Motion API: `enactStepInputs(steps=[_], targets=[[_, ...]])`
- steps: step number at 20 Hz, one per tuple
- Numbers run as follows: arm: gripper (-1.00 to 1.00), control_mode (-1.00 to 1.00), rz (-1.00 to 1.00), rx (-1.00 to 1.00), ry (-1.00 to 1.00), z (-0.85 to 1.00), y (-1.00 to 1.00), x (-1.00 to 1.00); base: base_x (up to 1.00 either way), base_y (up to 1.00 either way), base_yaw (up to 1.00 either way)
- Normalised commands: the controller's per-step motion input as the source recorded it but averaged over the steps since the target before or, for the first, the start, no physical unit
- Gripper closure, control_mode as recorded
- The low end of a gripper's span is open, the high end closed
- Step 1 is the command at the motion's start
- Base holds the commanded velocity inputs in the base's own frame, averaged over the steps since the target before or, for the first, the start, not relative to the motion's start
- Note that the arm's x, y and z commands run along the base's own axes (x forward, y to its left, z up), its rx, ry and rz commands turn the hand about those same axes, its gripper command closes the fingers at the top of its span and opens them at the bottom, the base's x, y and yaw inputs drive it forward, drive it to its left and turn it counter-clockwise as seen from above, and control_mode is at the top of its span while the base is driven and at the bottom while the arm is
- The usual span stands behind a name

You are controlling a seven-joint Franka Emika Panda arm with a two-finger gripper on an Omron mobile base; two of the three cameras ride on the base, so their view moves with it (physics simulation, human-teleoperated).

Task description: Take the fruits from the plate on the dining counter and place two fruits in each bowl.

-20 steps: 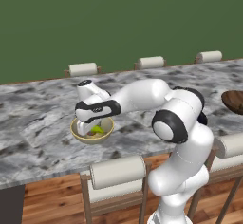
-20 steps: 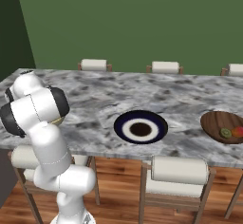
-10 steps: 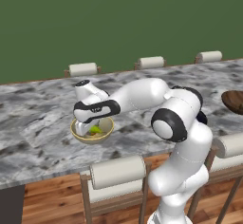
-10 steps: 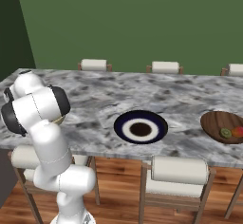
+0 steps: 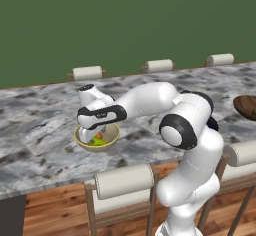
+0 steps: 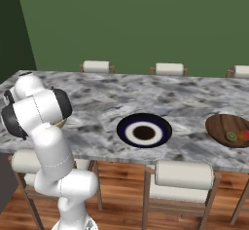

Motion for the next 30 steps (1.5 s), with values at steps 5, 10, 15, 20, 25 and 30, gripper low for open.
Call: enactStepInputs(steps=[5,10,15,20,25,30], targets=[[-1.0,-1.0,0.0,0.0,0.0,0.11,0.0,0.0,0.0,0.0,0.0],[-1.0,-1.0,-0.01,0.05,0.0,0.67,-0.04,-0.14,0.0,0.0,0.0],[-1.0,-1.0,-0.14,0.09,0.0,0.73,-0.35,-0.58,0.0,0.0,0.0],[-1.0,-1.0,-0.46,0.02,0.0,0.14,-1.0,-0.15,0.0,0.0,0.0],[-1.0,-1.0,-0.52,0.0,0.0,0.2,-1.0,-0.03,0.0,0.0,0.0],[-1.0,-1.0,-0.48,0.0,0.02,0.24,-1.0,0.04,0.0,0.0,0.0]])
